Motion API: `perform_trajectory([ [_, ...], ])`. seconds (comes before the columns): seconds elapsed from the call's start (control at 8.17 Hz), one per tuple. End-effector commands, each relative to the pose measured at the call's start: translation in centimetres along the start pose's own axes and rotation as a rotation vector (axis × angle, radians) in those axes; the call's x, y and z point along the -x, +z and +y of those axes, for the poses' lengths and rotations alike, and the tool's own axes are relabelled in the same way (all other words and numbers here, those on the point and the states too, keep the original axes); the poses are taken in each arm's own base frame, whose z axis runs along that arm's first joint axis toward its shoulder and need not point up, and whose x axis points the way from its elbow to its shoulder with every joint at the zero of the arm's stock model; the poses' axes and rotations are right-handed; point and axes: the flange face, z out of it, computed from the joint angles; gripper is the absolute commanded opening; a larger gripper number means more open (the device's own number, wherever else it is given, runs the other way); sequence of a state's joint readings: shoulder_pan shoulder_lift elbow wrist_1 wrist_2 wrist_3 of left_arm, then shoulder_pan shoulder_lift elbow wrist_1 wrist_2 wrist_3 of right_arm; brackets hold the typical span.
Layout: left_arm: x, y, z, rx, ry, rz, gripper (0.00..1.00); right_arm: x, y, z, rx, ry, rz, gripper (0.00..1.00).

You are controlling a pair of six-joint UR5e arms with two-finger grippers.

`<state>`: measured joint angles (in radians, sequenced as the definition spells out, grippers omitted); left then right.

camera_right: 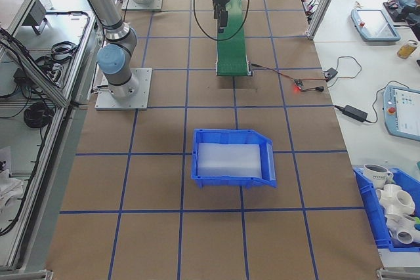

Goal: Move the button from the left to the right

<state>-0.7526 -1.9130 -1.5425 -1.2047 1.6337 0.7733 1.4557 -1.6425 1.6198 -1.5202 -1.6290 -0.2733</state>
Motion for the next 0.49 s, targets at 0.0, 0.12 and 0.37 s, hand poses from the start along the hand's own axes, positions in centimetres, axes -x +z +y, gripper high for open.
perform_trajectory([
  [0.0,1.9,5.6,-0.2,0.037,0.054,0.036,1.00,0.0,0.0,0.0,-0.001,0.000,-0.001,1.00],
  [0.12,1.9,7.1,-0.2,0.053,0.056,0.051,1.00,0.0,0.1,0.0,0.001,0.003,-0.002,1.00],
  [0.37,1.8,11.0,-0.4,0.098,0.060,0.099,1.00,0.0,0.1,0.0,0.002,0.002,-0.004,1.00],
])
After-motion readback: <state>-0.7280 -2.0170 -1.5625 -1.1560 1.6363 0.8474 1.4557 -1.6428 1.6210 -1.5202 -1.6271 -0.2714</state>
